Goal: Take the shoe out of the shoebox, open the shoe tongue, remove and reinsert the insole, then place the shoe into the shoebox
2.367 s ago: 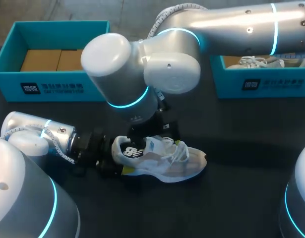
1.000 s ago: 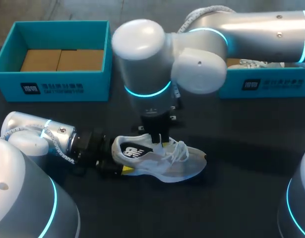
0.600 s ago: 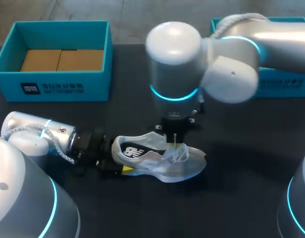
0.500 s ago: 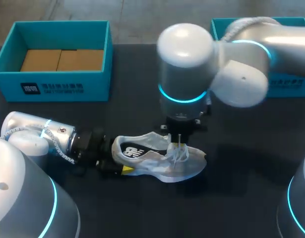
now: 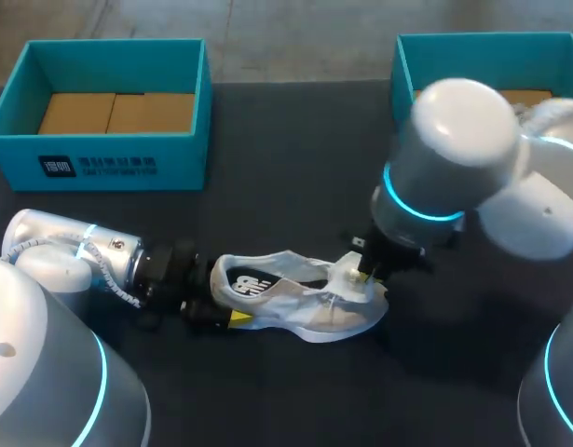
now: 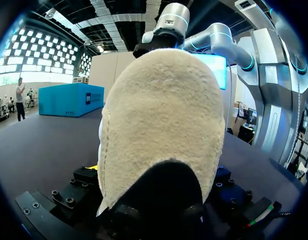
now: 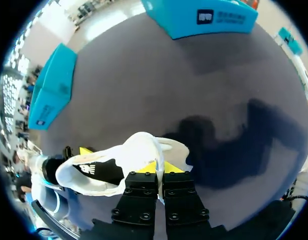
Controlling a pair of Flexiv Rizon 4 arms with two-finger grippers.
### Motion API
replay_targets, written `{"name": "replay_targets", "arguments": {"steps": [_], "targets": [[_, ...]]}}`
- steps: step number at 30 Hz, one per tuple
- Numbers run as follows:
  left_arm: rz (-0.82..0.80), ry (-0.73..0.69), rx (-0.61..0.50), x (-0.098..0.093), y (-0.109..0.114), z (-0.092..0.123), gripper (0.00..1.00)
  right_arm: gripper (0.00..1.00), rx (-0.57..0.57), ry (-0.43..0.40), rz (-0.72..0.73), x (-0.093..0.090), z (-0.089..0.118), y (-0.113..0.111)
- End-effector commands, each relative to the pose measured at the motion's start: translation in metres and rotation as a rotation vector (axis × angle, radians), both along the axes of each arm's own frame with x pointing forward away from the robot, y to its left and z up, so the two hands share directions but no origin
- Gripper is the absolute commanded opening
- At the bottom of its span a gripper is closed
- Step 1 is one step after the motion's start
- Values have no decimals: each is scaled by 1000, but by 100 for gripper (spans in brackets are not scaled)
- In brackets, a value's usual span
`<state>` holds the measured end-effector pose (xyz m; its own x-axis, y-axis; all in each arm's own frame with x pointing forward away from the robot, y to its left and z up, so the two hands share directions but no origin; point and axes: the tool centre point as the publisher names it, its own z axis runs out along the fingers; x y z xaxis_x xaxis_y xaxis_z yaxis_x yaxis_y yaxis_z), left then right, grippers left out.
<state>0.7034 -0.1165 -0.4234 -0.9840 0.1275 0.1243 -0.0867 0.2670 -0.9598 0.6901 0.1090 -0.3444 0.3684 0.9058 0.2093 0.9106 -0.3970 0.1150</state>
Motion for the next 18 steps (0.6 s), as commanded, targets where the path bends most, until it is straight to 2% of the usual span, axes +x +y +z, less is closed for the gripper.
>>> {"name": "replay_targets", "arguments": {"steps": [1, 8, 10, 13, 15, 16, 17, 18], "targets": [[-2, 0, 3, 2, 0, -2, 0, 0, 301, 6, -582, -5, -7, -7], [-2, 0, 3, 2, 0, -2, 0, 0, 332, 21, -568, -4, -16, -8], [-2, 0, 3, 2, 0, -2, 0, 4, 339, 22, -563, -4, -17, -9], [-2, 0, 3, 2, 0, -2, 0, 18, 348, 19, -557, -4, -16, -8], [-2, 0, 3, 2, 0, -2, 0, 22, 348, 17, -551, -4, -13, -7], [-2, 0, 3, 2, 0, -2, 0, 28, 345, 13, -544, -3, -10, -8], [-2, 0, 3, 2, 0, -2, 0, 38, 339, 13, -545, -3, -8, -8], [-2, 0, 3, 2, 0, -2, 0, 43, 332, 8, -543, -4, -4, -8]]}}
